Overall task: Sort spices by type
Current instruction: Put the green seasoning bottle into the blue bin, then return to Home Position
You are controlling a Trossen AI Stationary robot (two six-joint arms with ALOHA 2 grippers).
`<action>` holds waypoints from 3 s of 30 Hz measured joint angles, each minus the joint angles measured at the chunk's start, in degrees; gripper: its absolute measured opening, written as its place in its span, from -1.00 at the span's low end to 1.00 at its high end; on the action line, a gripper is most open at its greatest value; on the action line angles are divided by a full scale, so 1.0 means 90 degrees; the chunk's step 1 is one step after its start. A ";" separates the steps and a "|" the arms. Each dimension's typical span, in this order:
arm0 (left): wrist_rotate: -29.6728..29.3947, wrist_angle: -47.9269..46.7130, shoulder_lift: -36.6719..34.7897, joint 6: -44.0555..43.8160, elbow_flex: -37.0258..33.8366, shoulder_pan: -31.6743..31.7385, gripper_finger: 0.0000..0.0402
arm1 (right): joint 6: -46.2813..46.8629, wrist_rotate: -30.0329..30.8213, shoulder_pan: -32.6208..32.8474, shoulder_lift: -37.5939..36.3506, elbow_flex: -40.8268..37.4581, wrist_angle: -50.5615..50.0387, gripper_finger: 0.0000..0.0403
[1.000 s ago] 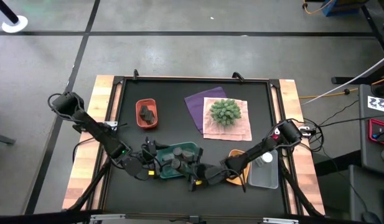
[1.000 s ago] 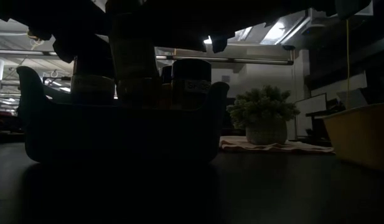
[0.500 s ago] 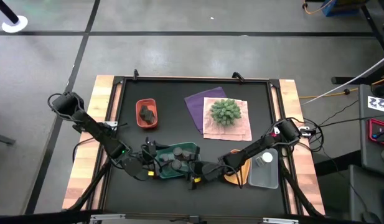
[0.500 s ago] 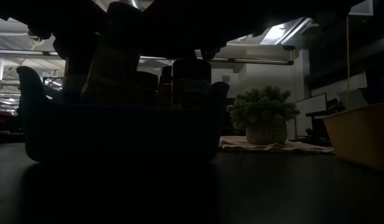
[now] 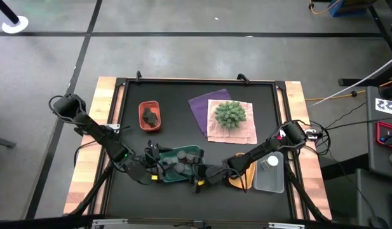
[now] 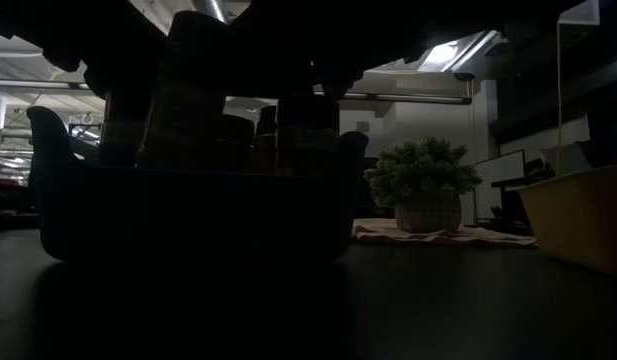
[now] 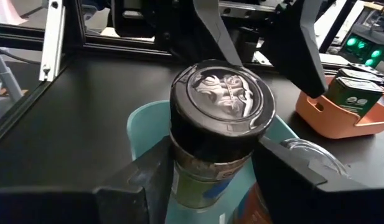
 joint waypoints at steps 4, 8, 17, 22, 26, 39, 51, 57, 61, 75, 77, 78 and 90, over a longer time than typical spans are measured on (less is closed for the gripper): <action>0.0007 -0.0110 0.0000 0.0057 0.0000 0.0000 0.43 | 0.0019 -0.0172 0.0000 0.0000 0.0001 -0.0013 -0.01; 0.0004 -0.0117 0.0000 0.0225 0.0000 0.0000 0.43 | 0.0066 -0.0324 0.0002 0.0000 0.0002 -0.0058 -0.01; 0.0005 -0.0124 0.0000 0.0370 0.0000 0.0000 0.43 | 0.0304 -0.0324 0.0002 -0.0012 0.0012 -0.0342 0.01; 0.0108 -0.0122 0.0000 0.0389 0.0000 0.0000 0.43 | 0.0340 -0.0324 0.0006 -0.0015 0.0012 -0.0341 0.22; 0.0128 -0.0122 0.0000 0.0389 0.0000 0.0000 0.43 | 0.0348 -0.0324 0.0007 -0.0013 0.0012 -0.0355 0.39; 0.0138 -0.0120 -0.0296 0.0711 0.0000 -0.0032 0.43 | 0.0325 -0.0327 0.0010 -0.0067 0.0005 -0.0391 0.48; 0.0136 -0.0416 -0.2130 0.2158 -0.0001 -0.0464 0.43 | 0.0320 -0.0295 0.0010 -0.1185 0.0000 -0.1310 0.48; 0.0005 -0.0677 -0.3782 0.3293 -0.0002 -0.0512 0.43 | 0.0161 -0.0034 0.0012 -0.2245 0.0000 -0.2377 0.48; -0.0110 -0.0671 -0.4795 0.3856 -0.0002 -0.0510 0.43 | 0.0140 0.0519 0.0012 -0.3328 0.0000 -0.3464 0.48; -0.0116 -0.0220 -0.6355 0.5685 -0.0002 -0.0033 0.43 | -0.0522 0.0734 0.0012 -0.6223 0.0000 -0.4689 0.48; -0.0113 -0.0675 -0.6449 0.5472 -0.0002 0.0164 0.43 | -0.0466 0.0714 0.0012 -0.6551 0.0000 -0.4917 0.48; -0.0091 -0.0978 -0.6490 0.5234 -0.0002 0.0267 0.43 | -0.0365 0.0630 0.0012 -0.6741 0.0002 -0.5163 0.48; -0.0003 -0.3187 -0.7481 0.2484 -0.0890 0.1110 0.43 | 0.1140 -0.0965 -0.0988 -0.8371 -0.2452 -0.5159 0.48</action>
